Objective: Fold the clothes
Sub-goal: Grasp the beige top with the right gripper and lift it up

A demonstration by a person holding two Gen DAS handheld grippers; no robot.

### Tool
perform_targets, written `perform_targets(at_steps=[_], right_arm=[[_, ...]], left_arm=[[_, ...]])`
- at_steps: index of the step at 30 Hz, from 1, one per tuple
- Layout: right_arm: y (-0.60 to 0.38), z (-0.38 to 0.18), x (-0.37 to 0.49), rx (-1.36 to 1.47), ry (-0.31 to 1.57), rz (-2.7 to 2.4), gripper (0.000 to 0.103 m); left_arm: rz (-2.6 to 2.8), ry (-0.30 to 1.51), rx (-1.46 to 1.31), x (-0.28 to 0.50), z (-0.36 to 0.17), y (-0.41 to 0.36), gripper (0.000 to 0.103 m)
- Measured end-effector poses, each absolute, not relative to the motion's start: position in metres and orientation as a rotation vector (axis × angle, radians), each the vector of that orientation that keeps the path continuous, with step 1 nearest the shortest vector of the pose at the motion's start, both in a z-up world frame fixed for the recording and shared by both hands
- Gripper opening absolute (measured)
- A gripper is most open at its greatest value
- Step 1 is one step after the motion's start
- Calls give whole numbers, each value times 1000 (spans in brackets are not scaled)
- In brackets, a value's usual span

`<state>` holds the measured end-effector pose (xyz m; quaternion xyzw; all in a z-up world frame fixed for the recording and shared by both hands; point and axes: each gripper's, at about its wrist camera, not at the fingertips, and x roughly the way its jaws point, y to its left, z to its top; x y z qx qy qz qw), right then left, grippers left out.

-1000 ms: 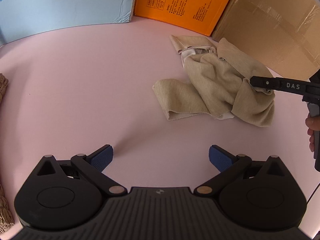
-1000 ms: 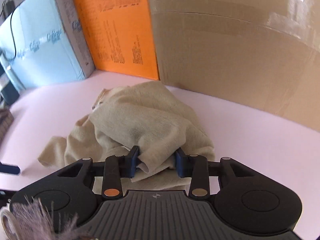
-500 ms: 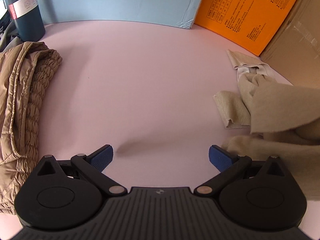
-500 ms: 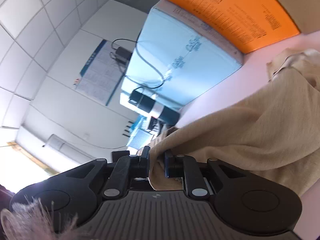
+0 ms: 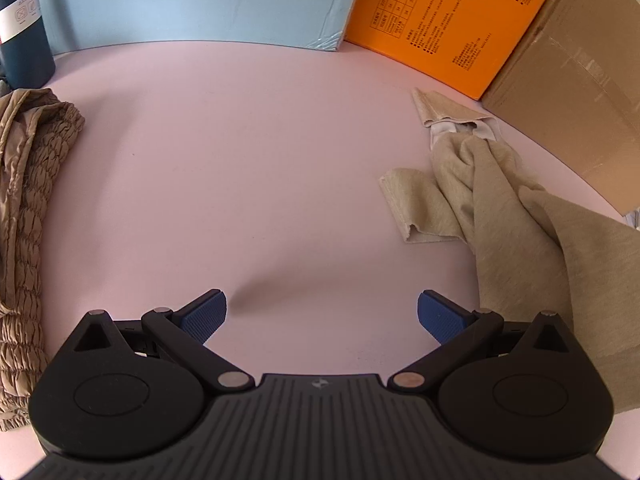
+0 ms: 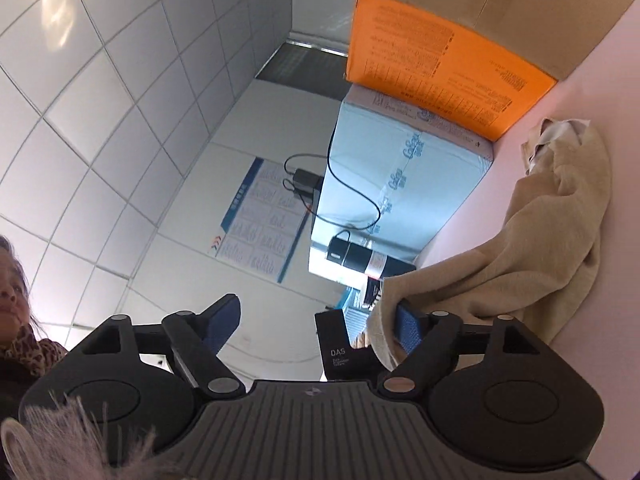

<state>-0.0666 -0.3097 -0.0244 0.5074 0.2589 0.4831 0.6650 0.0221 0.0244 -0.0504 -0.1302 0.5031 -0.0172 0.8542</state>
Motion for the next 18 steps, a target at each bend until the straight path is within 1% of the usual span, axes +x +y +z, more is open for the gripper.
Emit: perform_targets(at_steps=[1,2,5,8,10,13,15,17,18], right_arm=[[-317,-27,-66,1166,572,1064,95],[-319,-22,-63,1065,594,944,102],[-321,-4,-50,688,657,533,102],[-301,16,-24,277,709,255,102],[-302,15,-3,202,683,310,102],[-292,8,30,144,732,454,102],[-278,-5,51,102,786,456,101],[-265,-17,76,76,839,424,92],[-260,-25,86,97,873,419,85]], left_arm=[[-58,1061,-268,24,-51,19,103],[-80,1063,-262,26,-51,15,103],[-158,1060,-217,33,-50,-5,103],[-206,1054,-156,39,-50,-22,103],[-230,1060,-131,43,-54,-30,103],[-246,1059,-81,49,-58,-44,103],[-268,1044,-46,51,-58,-53,103],[-293,1014,-36,52,-57,-59,103],[-305,998,-33,53,-57,-61,103]])
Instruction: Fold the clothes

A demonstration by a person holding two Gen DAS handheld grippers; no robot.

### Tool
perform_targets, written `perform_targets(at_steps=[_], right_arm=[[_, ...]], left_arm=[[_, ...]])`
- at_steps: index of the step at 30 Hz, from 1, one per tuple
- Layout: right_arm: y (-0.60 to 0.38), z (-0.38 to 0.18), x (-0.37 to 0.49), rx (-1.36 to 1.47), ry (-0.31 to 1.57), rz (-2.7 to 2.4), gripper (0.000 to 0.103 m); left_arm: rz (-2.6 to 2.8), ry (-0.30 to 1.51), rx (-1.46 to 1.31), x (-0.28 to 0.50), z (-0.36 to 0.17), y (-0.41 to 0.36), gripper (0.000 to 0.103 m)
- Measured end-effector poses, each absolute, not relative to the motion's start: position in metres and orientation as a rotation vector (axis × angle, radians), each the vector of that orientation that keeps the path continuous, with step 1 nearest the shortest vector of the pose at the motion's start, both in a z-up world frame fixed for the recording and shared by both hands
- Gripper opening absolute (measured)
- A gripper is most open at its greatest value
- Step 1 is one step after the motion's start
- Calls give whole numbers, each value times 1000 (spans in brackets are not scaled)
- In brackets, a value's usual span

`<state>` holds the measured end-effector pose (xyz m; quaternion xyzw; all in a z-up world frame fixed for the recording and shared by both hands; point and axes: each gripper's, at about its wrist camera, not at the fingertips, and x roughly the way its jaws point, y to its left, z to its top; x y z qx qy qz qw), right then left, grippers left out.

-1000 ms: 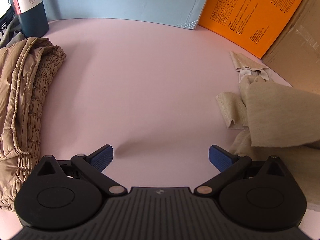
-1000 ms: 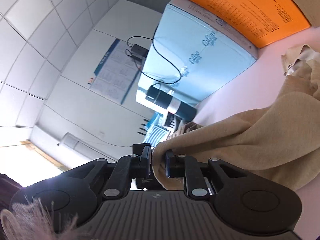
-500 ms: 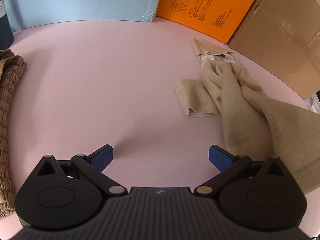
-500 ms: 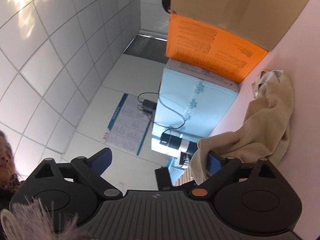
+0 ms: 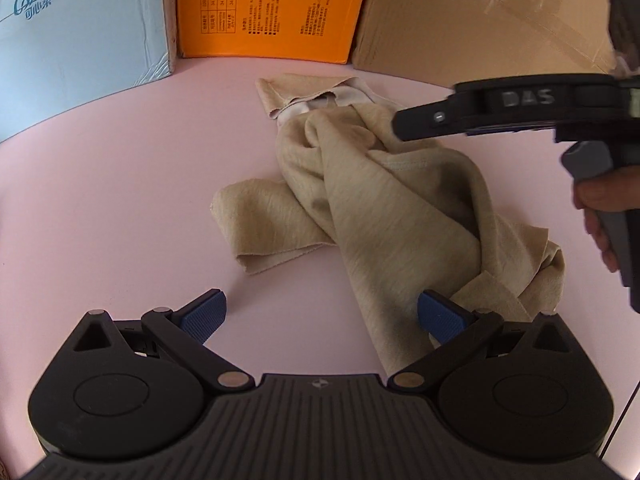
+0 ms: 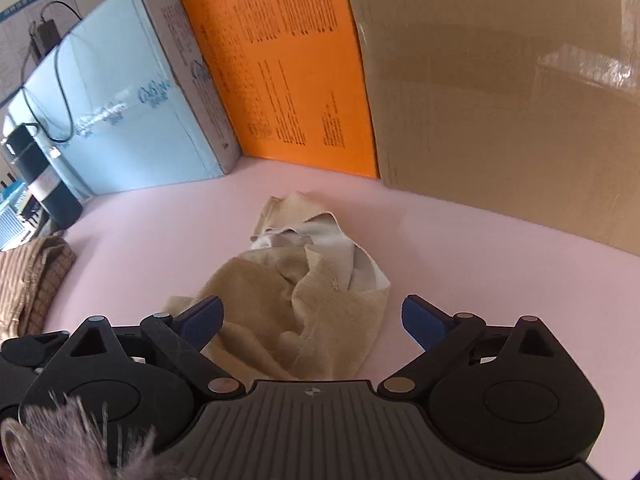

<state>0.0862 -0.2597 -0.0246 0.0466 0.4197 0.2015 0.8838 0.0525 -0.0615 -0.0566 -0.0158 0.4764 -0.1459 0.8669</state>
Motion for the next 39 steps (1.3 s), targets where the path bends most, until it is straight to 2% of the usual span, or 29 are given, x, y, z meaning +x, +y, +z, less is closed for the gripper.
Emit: perform_targets(at_steps=[1,2,3,4,5,7,8,12,19,22,24,26,27,28,29,30,31,33,35,38,39], right_arm=[[-255,-32,96,122,910,420,59],[-252,-37,99,148,922,418,32],[-250,-42,102,174,929,414,28],[-251,-43,103,205,936,416,19],[-250,-41,106,260,953,448,6],[-249,-34,105,373,952,527,6],[-246,-27,103,398,942,558,6],[-239,4,93,495,871,655,6],[-282,68,73,683,615,678,6],[-315,60,51,708,617,600,6],[-335,38,33,703,695,506,7],[-351,14,13,620,812,329,11],[-359,0,-2,583,856,223,14],[-368,-11,-16,578,880,142,22],[-377,-20,-30,606,887,85,34],[-386,-28,-43,640,890,32,40],[-394,-34,-56,681,880,-8,50],[-403,-42,-76,753,831,-31,51],[-403,-47,-87,784,786,-38,61],[-391,-48,-87,779,782,32,66],[-385,-47,-84,768,777,58,67]], left_arm=[[-323,981,-28,53,-56,-63,101],[-345,958,-19,54,-56,-66,94],[-373,934,-14,54,-56,-67,69],[-410,916,-21,52,-56,-66,38],[-438,908,-34,51,-56,-64,27],[-436,884,-47,46,-51,-58,6],[-423,867,-44,43,-48,-53,4],[-333,778,-104,27,-20,-13,4],[-362,618,-108,-7,43,49,5],[-494,662,-51,-32,43,51,9],[-561,724,-17,-54,34,49,11],[-573,769,30,-69,20,44,22],[-558,784,59,-73,14,42,37],[-542,793,85,-77,9,40,56],[-521,780,100,-76,7,38,65],[-498,752,108,-74,6,36,81],[-479,721,105,-69,7,34,85],[-455,678,81,-47,8,29,85],[-439,670,56,-13,6,15,86],[-442,705,65,35,-2,-22,92],[-450,727,88,46,-8,-35,91]])
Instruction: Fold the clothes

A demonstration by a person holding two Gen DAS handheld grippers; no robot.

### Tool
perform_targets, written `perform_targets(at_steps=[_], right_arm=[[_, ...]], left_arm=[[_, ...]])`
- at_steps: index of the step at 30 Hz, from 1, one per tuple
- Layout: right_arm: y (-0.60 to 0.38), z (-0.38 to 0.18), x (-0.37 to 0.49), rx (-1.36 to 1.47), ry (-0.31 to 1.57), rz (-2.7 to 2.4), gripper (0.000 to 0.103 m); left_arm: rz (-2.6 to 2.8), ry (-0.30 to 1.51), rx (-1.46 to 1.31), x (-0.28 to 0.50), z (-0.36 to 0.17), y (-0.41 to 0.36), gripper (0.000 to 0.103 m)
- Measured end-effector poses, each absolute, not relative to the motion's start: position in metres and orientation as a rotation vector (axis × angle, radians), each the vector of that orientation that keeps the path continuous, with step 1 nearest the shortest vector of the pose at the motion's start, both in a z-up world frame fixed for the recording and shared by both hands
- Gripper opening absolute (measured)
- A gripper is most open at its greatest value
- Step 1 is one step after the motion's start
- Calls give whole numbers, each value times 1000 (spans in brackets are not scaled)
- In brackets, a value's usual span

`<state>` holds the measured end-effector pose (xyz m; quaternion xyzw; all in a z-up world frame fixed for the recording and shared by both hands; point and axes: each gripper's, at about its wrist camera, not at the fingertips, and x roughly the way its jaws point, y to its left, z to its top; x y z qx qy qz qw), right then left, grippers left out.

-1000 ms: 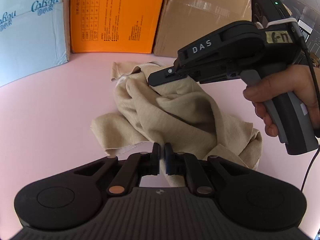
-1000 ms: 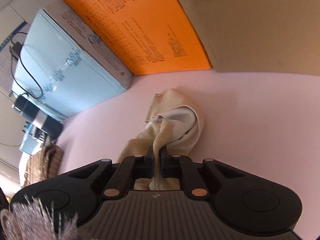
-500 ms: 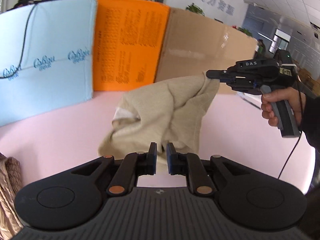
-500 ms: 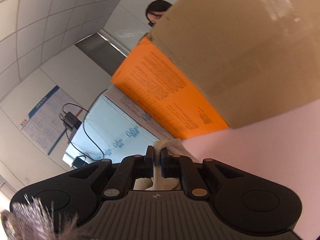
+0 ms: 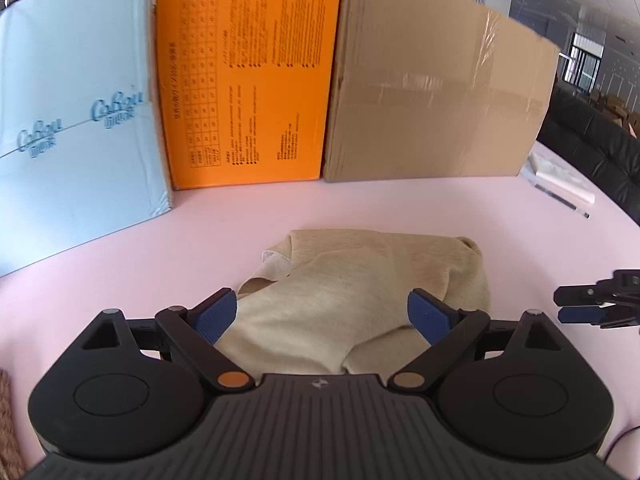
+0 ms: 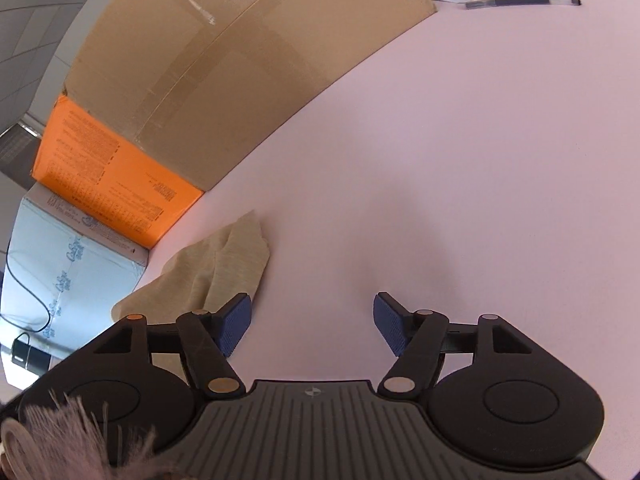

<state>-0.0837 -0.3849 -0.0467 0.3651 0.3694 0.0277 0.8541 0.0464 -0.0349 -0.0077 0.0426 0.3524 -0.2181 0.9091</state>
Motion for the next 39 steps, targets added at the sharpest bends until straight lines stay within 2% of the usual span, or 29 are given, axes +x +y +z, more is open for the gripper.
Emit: perform_targets(at_steps=[3,4,7,10,16,20,26,27,28,30,34,39], right_arm=[[-370,-41,-76,734,746,134,71],[-367,-38,-76,723,727,159,73],[-362,-32,-74,696,693,213,79],[-360,-28,-70,673,673,253,80],[-340,-35,-57,663,719,317,80],[-321,-36,-50,628,748,361,85],[-315,-31,-56,565,751,372,90],[-317,-31,-57,561,750,364,90],[-319,-31,-58,564,749,353,91],[-324,-32,-60,576,748,326,91],[-330,-36,-62,599,758,273,92],[-328,-34,-66,550,762,257,97]], left_arm=[[-506,748,144,54,-19,-51,7],[-519,744,134,49,-19,-49,7],[-565,730,134,24,-12,-34,7],[-603,751,173,-15,-9,-9,7],[-641,939,269,-97,-24,30,7],[-692,1051,300,-126,-31,46,8],[-735,991,267,-140,0,70,37],[-731,954,248,-136,9,73,50],[-727,917,228,-132,19,77,70],[-703,832,191,-115,36,81,83],[-580,770,183,-65,44,73,83],[-346,817,250,-7,19,31,83]])
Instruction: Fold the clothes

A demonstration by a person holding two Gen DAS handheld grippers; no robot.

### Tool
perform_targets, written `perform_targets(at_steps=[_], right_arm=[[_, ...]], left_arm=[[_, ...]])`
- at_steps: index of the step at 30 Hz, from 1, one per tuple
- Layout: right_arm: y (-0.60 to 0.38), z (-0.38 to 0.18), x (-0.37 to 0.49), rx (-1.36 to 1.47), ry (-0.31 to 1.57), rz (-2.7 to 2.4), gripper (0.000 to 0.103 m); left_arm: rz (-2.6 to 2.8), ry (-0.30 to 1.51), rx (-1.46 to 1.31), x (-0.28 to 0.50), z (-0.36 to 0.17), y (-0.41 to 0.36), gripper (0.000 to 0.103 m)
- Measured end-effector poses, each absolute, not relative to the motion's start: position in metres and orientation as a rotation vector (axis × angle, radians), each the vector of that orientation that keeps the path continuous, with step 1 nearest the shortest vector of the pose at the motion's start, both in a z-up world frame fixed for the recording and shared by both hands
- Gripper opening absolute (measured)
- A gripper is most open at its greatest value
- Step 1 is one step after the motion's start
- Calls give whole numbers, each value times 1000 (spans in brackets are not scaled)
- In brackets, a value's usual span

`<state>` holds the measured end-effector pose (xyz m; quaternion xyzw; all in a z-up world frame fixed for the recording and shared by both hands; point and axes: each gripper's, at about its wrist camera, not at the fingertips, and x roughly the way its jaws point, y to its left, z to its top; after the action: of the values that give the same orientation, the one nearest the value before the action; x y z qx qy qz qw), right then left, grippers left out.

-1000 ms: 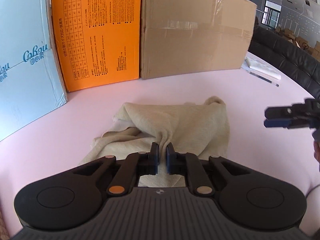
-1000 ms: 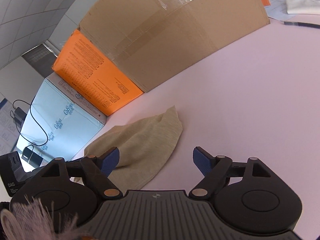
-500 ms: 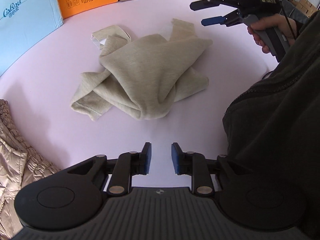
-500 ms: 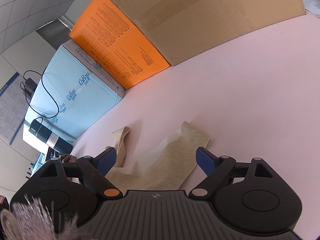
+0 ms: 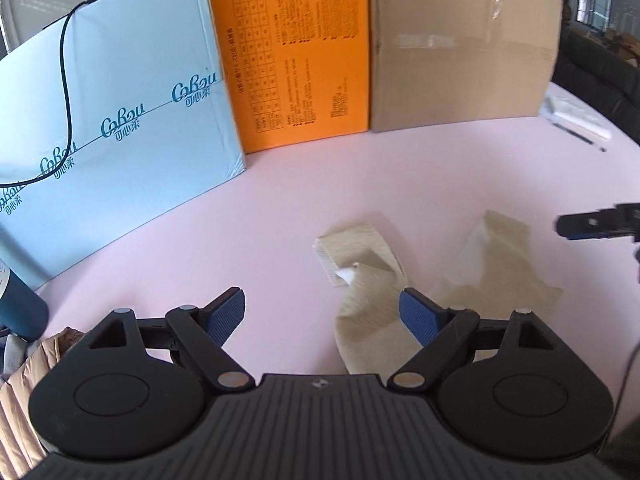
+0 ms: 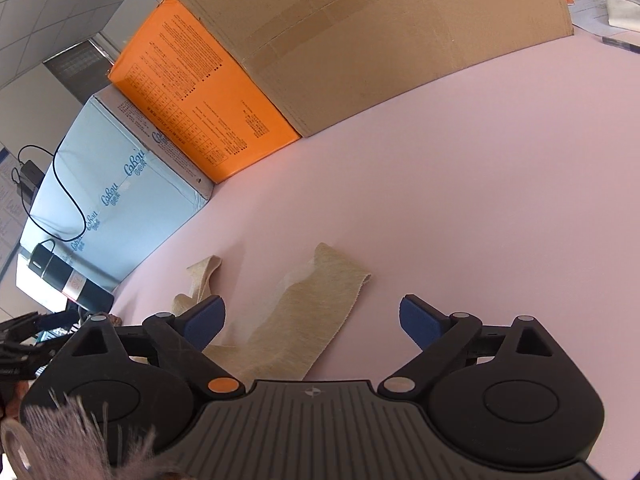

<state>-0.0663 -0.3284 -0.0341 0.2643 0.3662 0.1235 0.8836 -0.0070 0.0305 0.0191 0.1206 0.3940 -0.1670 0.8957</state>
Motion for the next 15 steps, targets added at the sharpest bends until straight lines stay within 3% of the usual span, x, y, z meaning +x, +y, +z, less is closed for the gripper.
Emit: perform_targets(at_steps=[7,11,15], right_arm=[[-328,-38,-71,518,778,228,97],[-326,-44,-73,529,798,216,98],[-324,-47,-73,532,809,210,98]], left_arm=[[-277,832,321,46,-23,-14,82],[-238,867,334,68,-40,-14,73],[-219,895,330,80,-51,-14,73]])
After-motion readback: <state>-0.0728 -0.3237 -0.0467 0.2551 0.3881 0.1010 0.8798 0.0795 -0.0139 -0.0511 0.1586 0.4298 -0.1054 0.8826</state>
